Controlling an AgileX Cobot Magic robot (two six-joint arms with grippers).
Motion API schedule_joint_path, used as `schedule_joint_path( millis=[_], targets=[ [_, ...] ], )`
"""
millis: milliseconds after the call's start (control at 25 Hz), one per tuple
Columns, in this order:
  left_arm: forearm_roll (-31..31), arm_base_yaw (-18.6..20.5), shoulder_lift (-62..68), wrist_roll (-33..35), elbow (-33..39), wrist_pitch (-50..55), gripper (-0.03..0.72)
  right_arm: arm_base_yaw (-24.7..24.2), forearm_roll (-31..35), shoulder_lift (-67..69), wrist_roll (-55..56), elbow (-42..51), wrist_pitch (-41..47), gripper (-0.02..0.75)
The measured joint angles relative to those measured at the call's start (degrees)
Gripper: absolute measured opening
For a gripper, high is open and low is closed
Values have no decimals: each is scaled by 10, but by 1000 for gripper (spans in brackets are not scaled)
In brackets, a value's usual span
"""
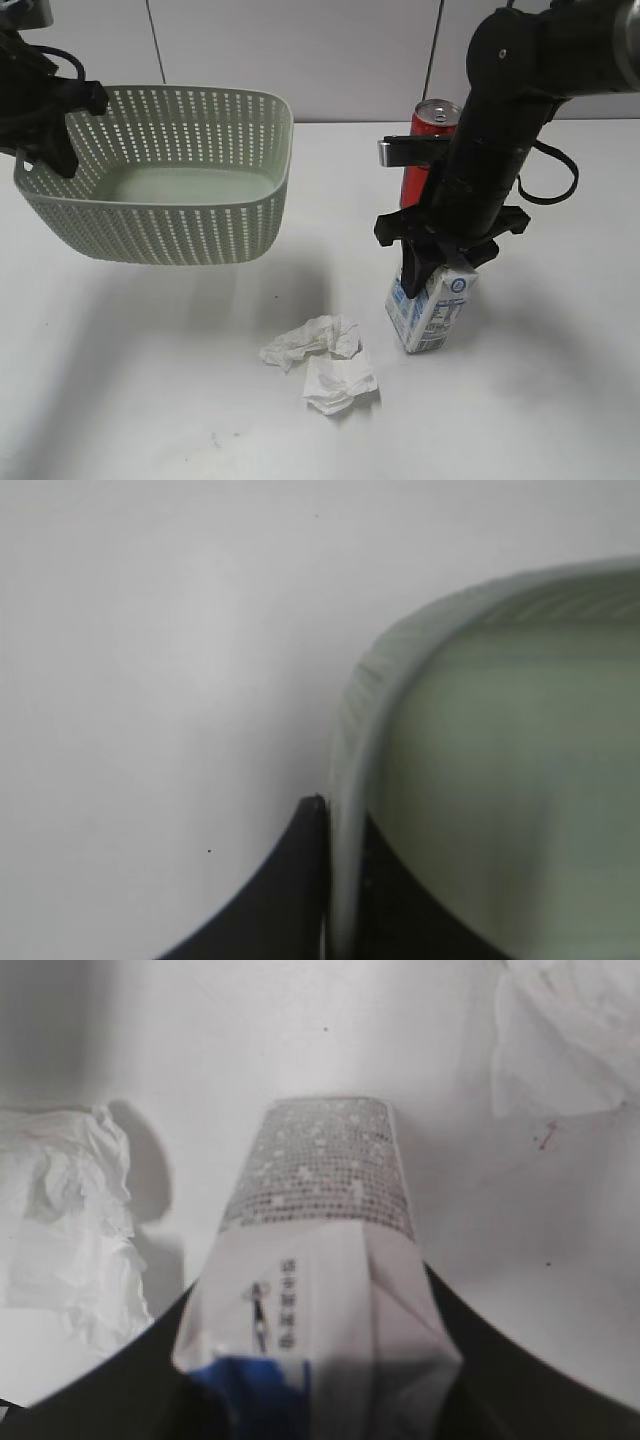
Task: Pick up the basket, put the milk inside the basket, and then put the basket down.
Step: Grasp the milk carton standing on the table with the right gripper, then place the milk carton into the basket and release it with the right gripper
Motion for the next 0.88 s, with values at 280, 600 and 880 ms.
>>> schedule_joint_path(
  millis=[280,600,880],
  targets=[
    [0,0,0,0,0,0,0,0,3,1,2,-22,23,312],
    [0,0,0,0,0,-2,0,0,-51,-42,2,-94,120,312],
    [-2,0,26,0,0,-3,0,0,-64,-131,1,-191,134,312]
  ],
)
